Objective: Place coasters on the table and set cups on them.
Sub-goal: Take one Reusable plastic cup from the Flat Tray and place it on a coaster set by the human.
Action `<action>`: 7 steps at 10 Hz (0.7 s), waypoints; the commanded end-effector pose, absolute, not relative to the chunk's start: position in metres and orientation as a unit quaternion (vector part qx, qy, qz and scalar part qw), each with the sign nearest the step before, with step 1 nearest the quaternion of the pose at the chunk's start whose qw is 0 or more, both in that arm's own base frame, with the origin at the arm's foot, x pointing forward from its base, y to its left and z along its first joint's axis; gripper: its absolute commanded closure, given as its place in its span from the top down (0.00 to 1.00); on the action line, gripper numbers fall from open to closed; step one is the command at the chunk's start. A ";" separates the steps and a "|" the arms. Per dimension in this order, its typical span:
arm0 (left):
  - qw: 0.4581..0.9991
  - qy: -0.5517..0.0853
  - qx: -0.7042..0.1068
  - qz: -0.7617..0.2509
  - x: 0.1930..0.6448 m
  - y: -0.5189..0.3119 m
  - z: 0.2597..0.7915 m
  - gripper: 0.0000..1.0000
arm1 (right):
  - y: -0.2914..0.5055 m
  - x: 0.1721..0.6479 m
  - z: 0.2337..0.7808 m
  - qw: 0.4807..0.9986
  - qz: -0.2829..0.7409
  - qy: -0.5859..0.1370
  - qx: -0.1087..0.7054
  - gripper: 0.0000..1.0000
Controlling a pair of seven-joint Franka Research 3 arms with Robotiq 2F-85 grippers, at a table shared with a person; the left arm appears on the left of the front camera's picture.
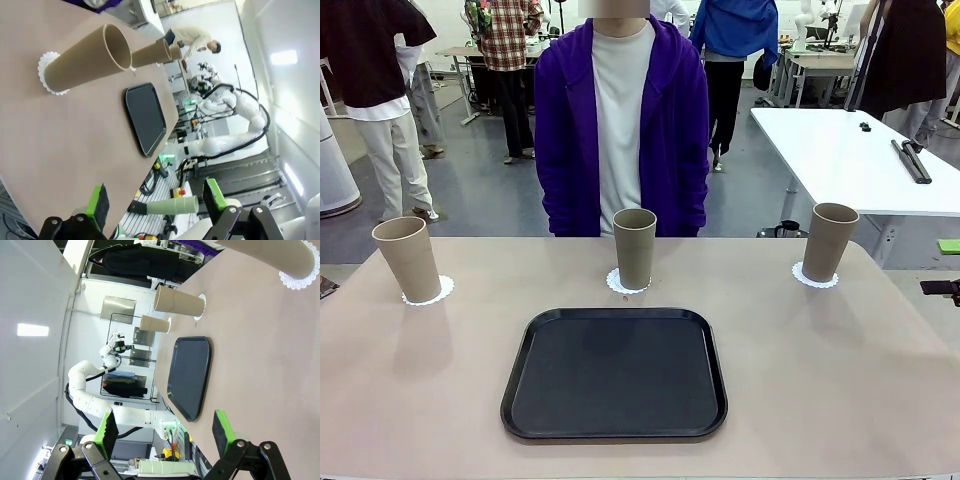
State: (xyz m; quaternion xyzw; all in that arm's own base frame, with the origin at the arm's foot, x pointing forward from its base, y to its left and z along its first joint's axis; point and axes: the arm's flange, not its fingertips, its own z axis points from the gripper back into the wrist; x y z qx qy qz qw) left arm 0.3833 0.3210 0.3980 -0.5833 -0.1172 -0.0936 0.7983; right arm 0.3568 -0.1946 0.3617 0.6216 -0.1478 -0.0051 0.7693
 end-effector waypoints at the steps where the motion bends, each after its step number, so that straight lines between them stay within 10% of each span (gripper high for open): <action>1: 0.796 -0.117 -0.590 -0.073 0.385 0.323 0.397 1.00 | -0.193 0.356 0.363 0.768 -0.003 -0.149 0.623 1.00; 7: 0.796 -0.117 -0.590 -0.073 0.385 0.323 0.397 1.00 | -0.193 0.356 0.363 0.768 -0.003 -0.149 0.623 1.00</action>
